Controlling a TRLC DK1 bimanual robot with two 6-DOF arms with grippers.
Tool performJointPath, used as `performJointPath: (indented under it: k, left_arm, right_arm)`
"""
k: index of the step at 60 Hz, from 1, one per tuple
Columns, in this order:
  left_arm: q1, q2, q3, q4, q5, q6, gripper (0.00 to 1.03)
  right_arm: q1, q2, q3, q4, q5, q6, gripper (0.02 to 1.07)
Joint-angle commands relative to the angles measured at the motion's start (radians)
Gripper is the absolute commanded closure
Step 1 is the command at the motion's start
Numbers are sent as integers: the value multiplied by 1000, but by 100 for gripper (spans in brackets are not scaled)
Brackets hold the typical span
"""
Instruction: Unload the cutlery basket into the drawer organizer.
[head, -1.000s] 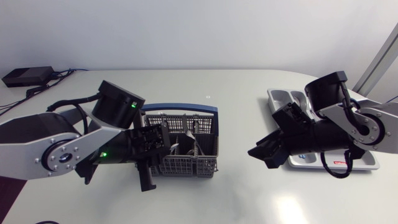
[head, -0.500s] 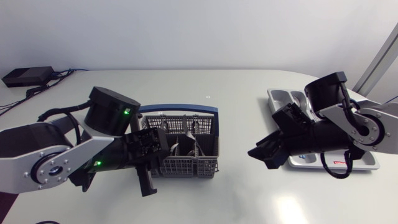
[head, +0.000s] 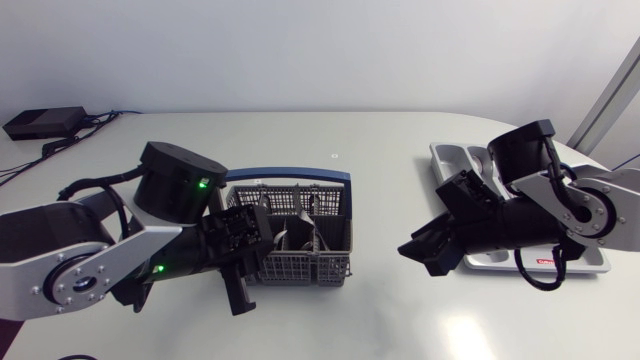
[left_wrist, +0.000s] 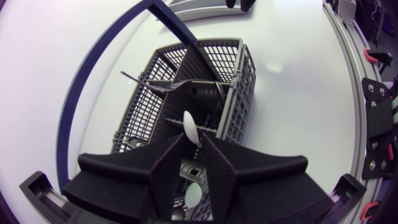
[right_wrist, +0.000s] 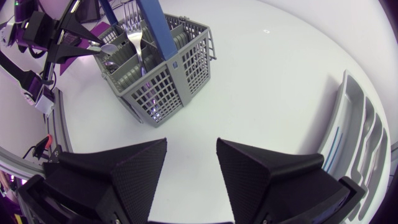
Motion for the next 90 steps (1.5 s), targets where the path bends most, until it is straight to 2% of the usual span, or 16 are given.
performJointPath:
  k: [1, 25, 50, 56, 70, 90]
  left_arm:
    - [-20, -10, -26, 8, -22, -25, 72]
    - [-50, 22, 0, 45, -94, -43, 72]
    - [-72, 61, 26, 53, -120, -56, 72]
    - [-86, 88, 29, 80, -167, -54, 72]
    - [-98, 128, 37, 108, -205, -54, 73]
    - [-135, 165, 20, 158, -269, -51, 94]
  right_arm:
    - [7, -7, -29, 10, -6, -12, 47]
    - [8, -9, -30, 13, -6, -9, 47]
    - [7, -7, -38, 18, -6, -15, 47]
    - [7, -6, -40, 19, -6, -17, 47]
    - [4, -9, -41, 19, -6, -20, 47]
    - [4, -9, -43, 19, -6, -22, 47]
